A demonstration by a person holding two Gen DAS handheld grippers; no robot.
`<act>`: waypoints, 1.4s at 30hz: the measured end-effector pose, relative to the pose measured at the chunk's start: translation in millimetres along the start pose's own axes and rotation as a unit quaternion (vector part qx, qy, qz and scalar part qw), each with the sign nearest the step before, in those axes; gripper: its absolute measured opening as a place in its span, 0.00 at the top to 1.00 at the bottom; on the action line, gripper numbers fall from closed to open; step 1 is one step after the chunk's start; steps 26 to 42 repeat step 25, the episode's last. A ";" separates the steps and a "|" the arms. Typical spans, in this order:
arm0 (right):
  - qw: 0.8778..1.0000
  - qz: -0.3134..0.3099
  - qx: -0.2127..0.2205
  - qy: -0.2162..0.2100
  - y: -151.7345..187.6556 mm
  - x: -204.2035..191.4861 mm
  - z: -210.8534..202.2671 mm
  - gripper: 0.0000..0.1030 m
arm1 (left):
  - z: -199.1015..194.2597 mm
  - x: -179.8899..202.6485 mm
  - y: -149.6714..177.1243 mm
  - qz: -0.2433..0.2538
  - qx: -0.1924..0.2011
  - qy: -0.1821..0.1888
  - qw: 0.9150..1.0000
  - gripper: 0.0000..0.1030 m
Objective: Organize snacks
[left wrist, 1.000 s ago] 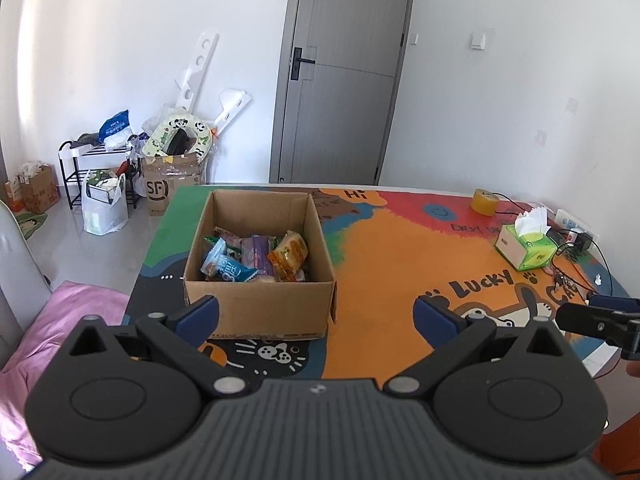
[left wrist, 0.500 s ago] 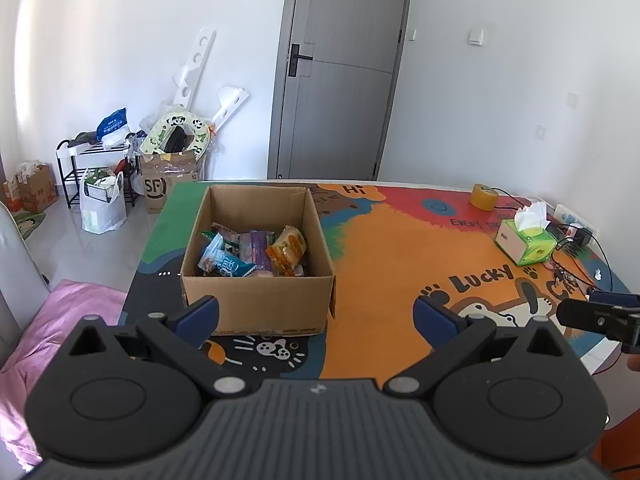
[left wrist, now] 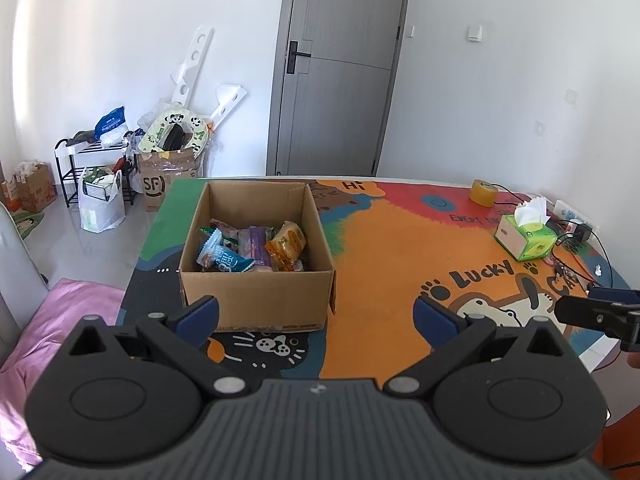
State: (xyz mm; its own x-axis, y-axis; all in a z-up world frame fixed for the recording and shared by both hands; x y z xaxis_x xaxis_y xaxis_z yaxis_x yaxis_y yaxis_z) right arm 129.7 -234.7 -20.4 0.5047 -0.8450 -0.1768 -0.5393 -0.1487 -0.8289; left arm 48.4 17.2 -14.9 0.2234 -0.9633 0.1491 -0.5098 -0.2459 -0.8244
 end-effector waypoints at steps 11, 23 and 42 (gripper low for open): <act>1.000 0.000 0.003 0.004 1.2 -1.4 -0.2 0.00 | -0.5 2.2 -0.2 0.000 -0.001 0.005 1.000 0.00; 1.000 0.003 0.002 0.006 1.4 0.9 1.7 0.00 | 1.3 7.4 1.5 0.008 0.003 0.007 1.000 0.00; 1.000 0.001 0.003 0.006 1.0 1.1 1.4 0.00 | 0.8 7.6 2.0 0.008 0.003 0.007 1.000 0.00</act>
Point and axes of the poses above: each gripper's, at about its wrist camera, not at the fingertips, and z roughly the way its jaws point, x to its right, y to its underside, the point moved 2 cm from there along z, roughly the way its jaws point, and after that the axes turned 3 degrees about -z, right-handed, at the moved point
